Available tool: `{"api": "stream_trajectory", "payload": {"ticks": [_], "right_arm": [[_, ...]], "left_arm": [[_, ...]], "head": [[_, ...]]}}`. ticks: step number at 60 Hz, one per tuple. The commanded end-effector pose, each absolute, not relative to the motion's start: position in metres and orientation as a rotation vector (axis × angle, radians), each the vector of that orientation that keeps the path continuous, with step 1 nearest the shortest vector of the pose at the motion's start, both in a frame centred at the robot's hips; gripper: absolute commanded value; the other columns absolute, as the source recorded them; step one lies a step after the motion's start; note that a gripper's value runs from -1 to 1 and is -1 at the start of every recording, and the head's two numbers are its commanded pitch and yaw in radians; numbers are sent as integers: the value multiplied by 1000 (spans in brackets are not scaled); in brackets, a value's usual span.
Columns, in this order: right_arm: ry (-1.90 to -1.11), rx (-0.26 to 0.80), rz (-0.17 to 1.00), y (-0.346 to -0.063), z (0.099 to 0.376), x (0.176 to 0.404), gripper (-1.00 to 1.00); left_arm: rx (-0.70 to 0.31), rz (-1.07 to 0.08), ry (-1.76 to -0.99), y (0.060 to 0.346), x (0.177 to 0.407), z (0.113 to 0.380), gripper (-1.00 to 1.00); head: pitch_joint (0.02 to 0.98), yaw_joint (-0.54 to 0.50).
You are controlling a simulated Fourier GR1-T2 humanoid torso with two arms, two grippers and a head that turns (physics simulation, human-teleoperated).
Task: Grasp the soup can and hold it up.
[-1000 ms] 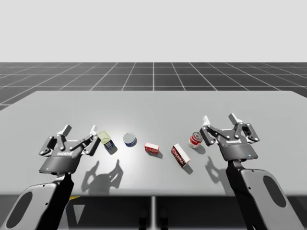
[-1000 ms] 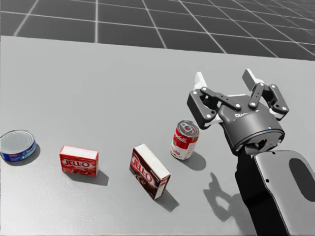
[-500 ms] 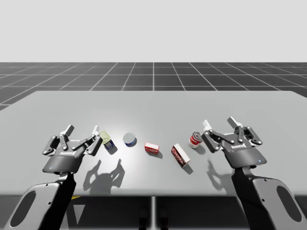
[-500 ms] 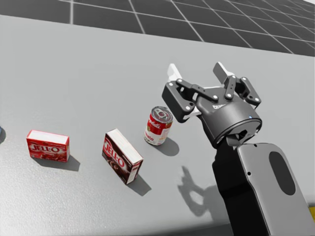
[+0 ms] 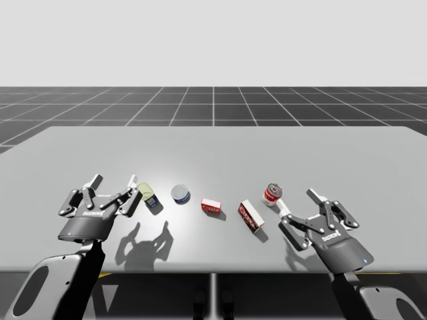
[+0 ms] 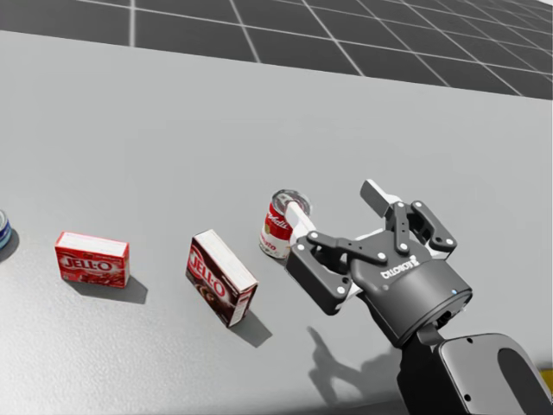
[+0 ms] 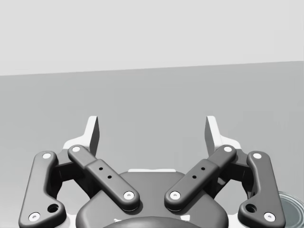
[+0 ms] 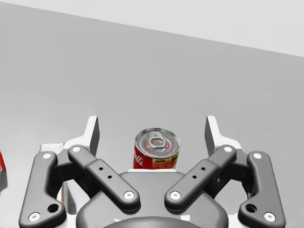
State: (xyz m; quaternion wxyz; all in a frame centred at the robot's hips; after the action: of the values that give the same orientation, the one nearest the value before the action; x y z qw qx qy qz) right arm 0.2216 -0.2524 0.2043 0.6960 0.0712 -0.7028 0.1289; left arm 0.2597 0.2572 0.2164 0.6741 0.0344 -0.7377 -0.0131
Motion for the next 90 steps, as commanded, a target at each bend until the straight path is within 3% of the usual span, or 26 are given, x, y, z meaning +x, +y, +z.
{"api": "stream_trajectory", "payload": {"ticks": [1, 31, 58, 68, 69, 70, 72, 75, 90], "right_arm": [[-1529, 170, 289, -253, 177, 219, -1000], [-1431, 178, 247, -259, 134, 257, -1000], [-1376, 204, 212, -251, 130, 299, -1000], [-1341, 256, 194, -250, 124, 300, -1000], [-1344, 250, 185, -251, 123, 300, -616], [-1343, 259, 180, -251, 122, 299, 225], [-1342, 266, 176, -251, 121, 299, 881], [-1328, 279, 171, -252, 119, 298, 1000], [-1324, 270, 172, -255, 115, 297, 1000]], "left_arm": [[74, -28, -1657, 257, 260, 216, -1000], [71, -15, -1656, 259, 259, 216, -1000], [66, -5, -1657, 261, 259, 217, -1000], [68, -4, -1657, 261, 260, 217, -1000], [68, -5, -1657, 261, 260, 217, -1000], [68, -5, -1657, 261, 260, 217, -1000], [69, -6, -1657, 261, 260, 217, -1000], [69, -7, -1657, 261, 260, 217, -1000], [69, -10, -1655, 260, 261, 216, -1000]], "head": [[781, -338], [788, -321], [776, -303], [773, -298], [772, -299], [771, -299], [770, -298], [762, -298], [591, -287]]}}
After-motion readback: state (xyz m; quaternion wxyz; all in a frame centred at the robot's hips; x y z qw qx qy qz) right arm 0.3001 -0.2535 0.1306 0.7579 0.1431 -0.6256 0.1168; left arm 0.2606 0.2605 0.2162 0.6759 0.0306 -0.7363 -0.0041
